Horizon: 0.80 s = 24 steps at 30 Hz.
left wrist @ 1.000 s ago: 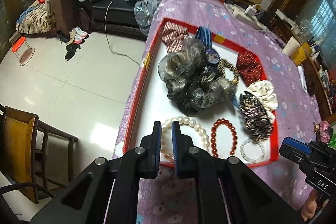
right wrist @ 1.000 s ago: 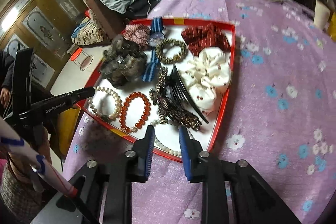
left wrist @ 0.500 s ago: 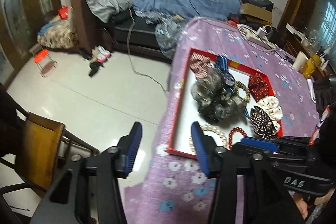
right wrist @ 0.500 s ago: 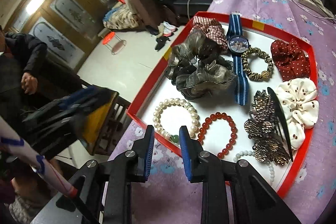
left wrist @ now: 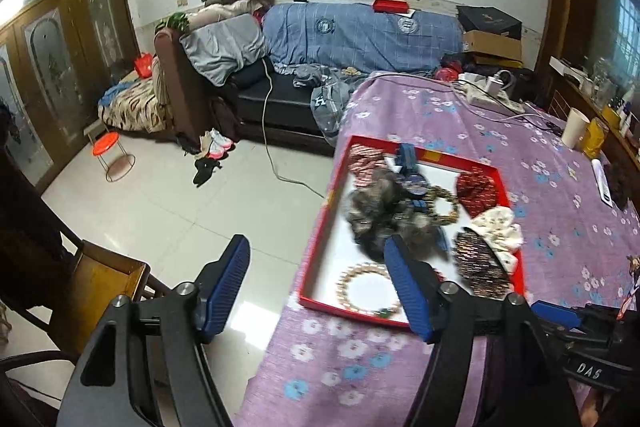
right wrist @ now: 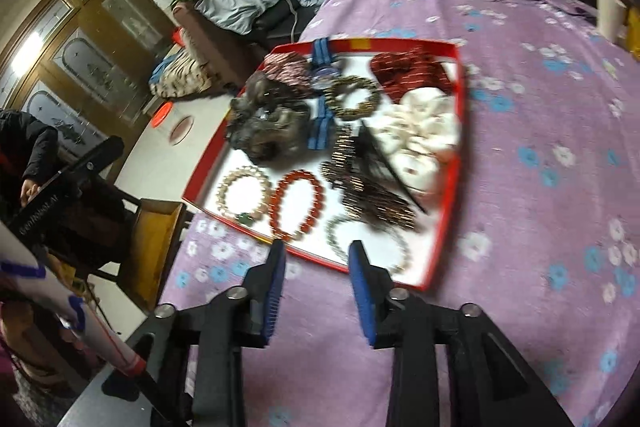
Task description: Organize jewelry
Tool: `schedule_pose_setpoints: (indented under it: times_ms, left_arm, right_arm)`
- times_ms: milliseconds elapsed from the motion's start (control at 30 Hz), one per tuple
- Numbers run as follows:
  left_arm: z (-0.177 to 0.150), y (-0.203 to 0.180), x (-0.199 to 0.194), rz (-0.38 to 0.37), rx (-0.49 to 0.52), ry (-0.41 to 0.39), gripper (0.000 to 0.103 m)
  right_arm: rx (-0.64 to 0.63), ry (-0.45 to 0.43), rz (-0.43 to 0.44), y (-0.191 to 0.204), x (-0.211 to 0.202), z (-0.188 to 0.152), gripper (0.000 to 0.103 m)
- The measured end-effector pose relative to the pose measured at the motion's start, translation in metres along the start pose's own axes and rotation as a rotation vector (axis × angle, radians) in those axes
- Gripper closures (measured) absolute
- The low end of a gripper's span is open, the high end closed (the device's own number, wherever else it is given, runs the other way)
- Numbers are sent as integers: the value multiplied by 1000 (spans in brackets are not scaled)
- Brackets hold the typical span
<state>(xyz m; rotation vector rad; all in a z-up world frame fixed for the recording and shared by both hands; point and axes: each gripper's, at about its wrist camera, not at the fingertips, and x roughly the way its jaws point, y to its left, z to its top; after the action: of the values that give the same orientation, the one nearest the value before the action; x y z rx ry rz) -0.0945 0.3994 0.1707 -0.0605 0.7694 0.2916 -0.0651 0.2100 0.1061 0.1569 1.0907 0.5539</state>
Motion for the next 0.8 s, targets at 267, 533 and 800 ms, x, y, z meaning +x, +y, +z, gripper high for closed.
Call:
schedule_pose_setpoints:
  times_ms: [267, 533, 800]
  left_arm:
    - [-15, -67, -39, 8, 47, 8, 26]
    - [-40, -123, -71, -30, 82, 15, 26]
    - [-56, -158, -92, -40, 86, 13, 26]
  right_arm:
    - [-58, -83, -77, -20, -55, -25, 58]
    - [-47, -127, -147, -54, -102, -53, 56]
    - [-21, -150, -182, -83, -135, -74, 55]
